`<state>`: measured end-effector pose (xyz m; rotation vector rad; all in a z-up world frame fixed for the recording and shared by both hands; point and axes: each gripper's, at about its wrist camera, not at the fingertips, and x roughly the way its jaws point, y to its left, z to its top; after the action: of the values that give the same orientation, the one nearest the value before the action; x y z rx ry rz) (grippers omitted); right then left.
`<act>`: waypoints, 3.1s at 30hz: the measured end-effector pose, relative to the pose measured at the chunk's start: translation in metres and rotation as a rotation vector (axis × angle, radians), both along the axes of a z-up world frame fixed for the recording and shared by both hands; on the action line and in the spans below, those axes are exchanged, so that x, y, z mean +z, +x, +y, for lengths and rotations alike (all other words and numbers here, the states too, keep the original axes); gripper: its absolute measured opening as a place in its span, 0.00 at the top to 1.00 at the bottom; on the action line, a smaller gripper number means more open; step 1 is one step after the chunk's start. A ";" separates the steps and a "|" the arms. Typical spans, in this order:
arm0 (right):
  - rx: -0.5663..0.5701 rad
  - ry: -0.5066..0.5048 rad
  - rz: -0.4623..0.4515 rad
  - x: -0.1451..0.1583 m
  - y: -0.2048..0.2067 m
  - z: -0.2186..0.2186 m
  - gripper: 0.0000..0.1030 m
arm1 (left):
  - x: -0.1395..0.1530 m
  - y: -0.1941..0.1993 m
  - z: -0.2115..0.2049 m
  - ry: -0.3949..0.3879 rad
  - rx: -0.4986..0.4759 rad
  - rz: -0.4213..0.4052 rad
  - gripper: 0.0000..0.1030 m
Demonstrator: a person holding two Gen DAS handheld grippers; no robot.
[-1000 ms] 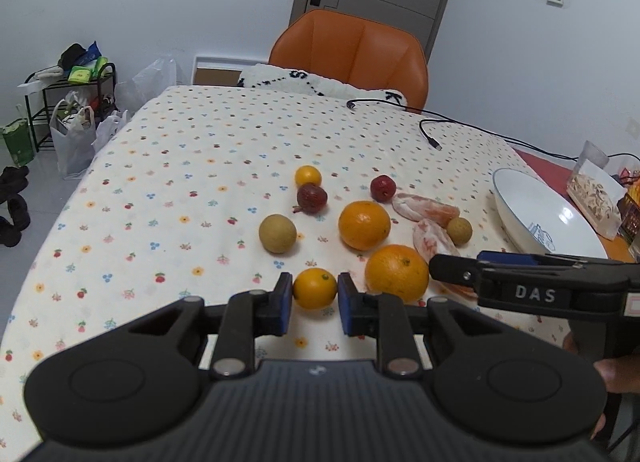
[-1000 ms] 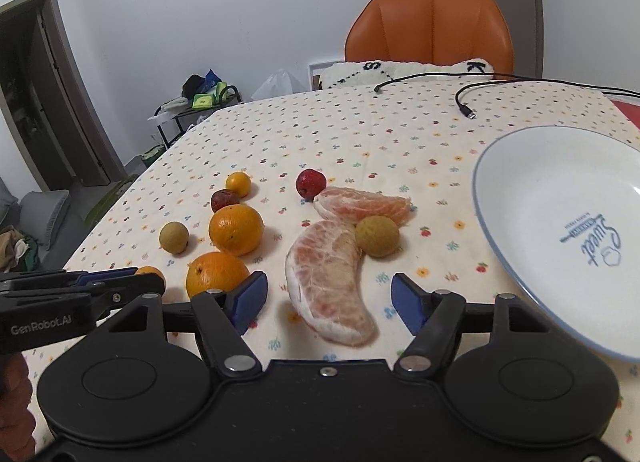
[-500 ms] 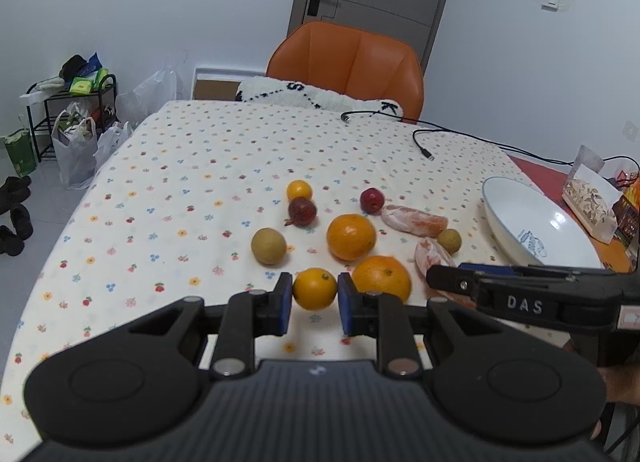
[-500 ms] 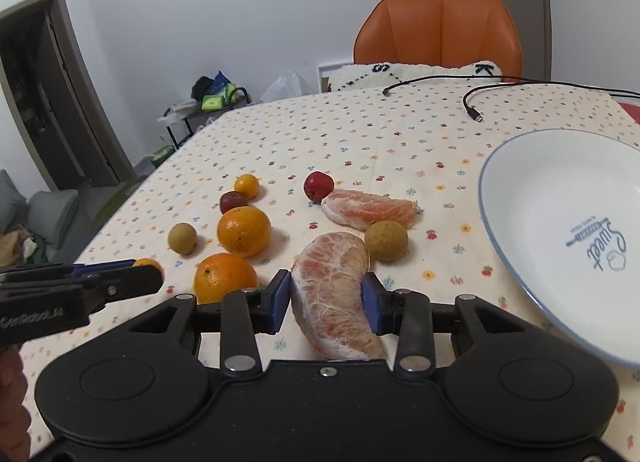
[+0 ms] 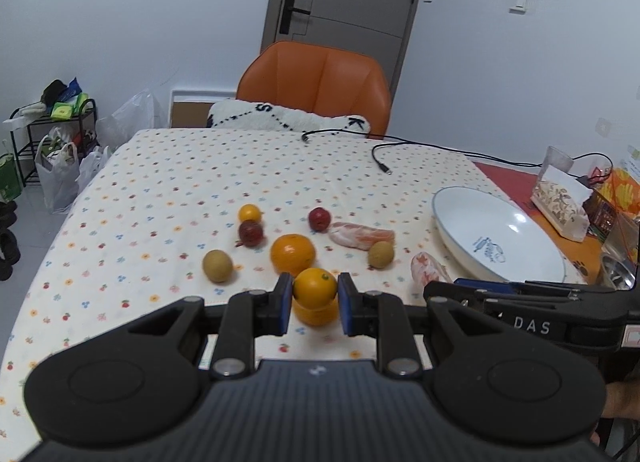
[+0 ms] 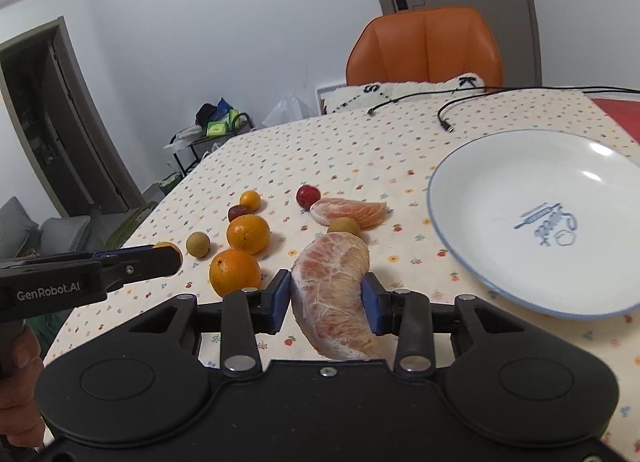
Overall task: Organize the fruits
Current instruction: 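Carry both held fruits to the white plate and open both tools, then grasp a large orange with the left tool while the right tool grasps a brown kiwi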
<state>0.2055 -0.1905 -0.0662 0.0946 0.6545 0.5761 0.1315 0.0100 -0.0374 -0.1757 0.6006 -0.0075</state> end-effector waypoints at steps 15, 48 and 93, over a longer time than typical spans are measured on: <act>-0.143 -0.013 -0.054 0.018 -0.002 -0.060 0.65 | 0.005 0.018 -0.049 0.005 -0.109 -0.037 0.78; -0.365 -0.035 -0.134 0.007 0.037 -0.135 0.54 | -0.011 0.103 -0.149 0.047 -0.310 -0.012 0.78; -0.097 0.063 -0.139 0.026 -0.025 -0.049 0.05 | 0.024 -0.012 -0.029 0.031 0.026 -0.093 0.17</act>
<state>0.1807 -0.2398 -0.0399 0.1435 0.4938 0.5053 0.1199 -0.0193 -0.0134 -0.1519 0.5049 0.0190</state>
